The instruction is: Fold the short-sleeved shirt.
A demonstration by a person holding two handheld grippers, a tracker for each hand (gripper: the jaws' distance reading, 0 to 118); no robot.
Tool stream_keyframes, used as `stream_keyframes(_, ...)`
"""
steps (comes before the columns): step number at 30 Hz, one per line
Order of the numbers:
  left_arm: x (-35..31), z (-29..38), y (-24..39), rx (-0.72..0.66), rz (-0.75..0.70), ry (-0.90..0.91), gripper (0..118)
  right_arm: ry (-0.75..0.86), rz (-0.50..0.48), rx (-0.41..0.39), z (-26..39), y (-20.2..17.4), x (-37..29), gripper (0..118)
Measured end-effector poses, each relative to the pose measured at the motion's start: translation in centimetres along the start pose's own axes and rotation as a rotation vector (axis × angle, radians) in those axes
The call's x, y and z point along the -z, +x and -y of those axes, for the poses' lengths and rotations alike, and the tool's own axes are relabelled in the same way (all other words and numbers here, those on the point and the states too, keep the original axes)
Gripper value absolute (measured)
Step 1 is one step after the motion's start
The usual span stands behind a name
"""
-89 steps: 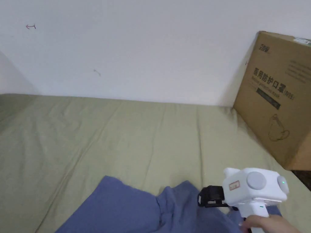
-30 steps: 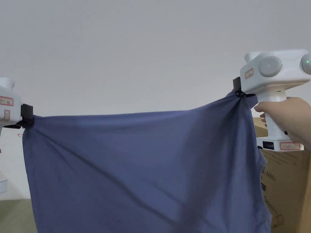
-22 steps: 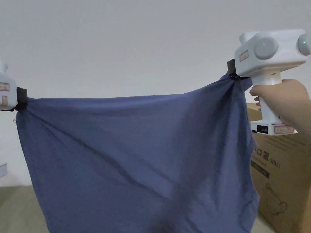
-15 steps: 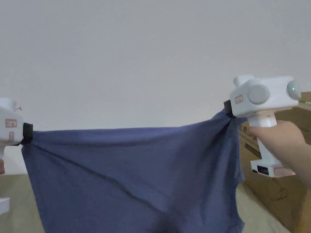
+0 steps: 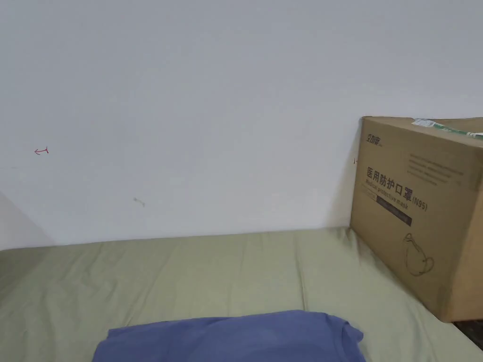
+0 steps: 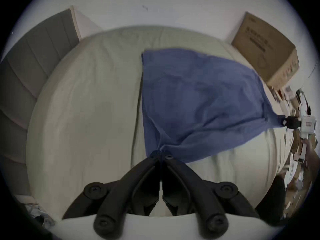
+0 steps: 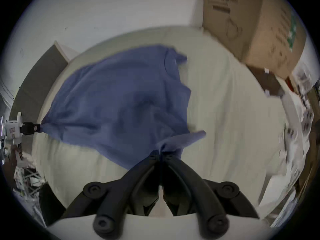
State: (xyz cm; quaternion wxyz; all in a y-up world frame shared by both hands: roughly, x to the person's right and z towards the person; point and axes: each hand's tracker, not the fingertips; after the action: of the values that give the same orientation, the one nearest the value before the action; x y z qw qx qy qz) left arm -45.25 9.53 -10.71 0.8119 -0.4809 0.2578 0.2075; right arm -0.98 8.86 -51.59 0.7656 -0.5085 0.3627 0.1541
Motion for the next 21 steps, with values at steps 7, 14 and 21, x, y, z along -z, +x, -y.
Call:
stream_keyframes(7, -3.1, 10.5, -1.4, -0.027, 0.025, -0.107, 0, -0.114, -0.008, -0.037, 11.1, 1.6, -3.7, 1)
stream_keyframes(14, -5.4, 13.6, -1.7, -0.023, 0.049, -0.135, 0, -0.178, -0.024, -0.029, 14.6, 0.9, -5.0, 1)
stream_keyframes(21, -7.0, 14.3, -1.8, -0.034, 0.061, -0.116, 75, -0.169, 0.022, -0.018, 14.9, 0.0, -5.5, 91)
